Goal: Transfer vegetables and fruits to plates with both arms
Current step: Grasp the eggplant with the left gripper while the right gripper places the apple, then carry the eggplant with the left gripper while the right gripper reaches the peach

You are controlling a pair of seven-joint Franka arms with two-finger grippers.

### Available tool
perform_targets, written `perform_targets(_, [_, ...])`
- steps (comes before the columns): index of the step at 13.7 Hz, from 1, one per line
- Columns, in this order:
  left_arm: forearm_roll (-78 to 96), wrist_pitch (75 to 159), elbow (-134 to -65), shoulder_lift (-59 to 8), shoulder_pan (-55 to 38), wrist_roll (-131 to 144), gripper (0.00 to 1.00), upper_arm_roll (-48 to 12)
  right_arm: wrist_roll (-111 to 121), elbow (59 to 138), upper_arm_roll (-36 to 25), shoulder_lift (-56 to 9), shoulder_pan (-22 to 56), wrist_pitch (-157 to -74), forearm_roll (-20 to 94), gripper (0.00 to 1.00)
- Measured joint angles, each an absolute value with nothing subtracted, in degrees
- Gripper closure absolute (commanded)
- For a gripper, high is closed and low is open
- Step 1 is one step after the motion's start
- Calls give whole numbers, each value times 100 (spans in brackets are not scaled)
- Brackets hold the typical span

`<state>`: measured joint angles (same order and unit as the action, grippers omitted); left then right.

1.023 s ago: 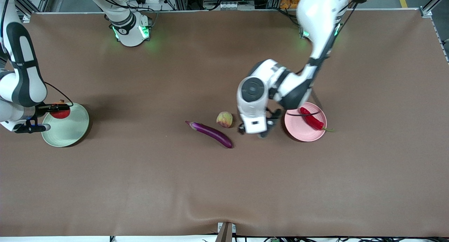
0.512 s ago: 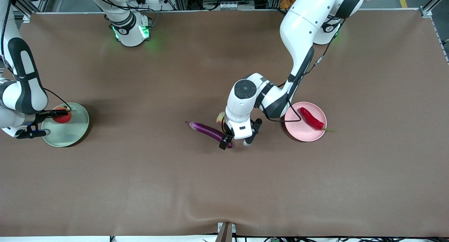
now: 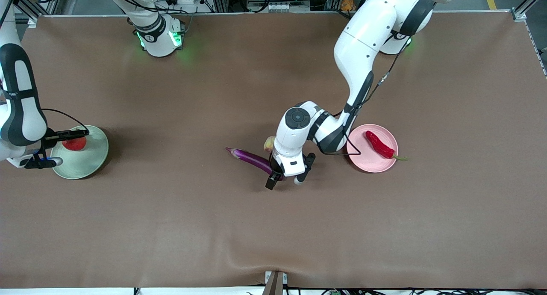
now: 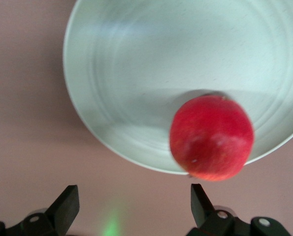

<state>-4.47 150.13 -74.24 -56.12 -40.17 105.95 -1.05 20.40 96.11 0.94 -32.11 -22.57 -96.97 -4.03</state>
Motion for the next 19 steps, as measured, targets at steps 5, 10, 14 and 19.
perform_targets(5, [-447, 15001, -7415, -5739, -4460, 10770, 100, 169, 666, 9013, 133, -3182, -1743, -8291, 190, 0])
perform_targets(10, [-447, 14445, -7260, -5599, -4637, 10803, 100, 504, -395, 8749, 168, -3090, -1392, -7734, 895, 0])
perform_targets(14, [-447, 13401, -7169, -4851, -4432, 10689, 100, 605, -1209, 8639, 191, -3037, -1173, -7452, 1562, 0])
perform_targets(19, [-229, 11521, -7201, -3935, -3597, 8821, 100, 580, -2654, 8602, 218, -3009, -438, -7540, 2635, 0])
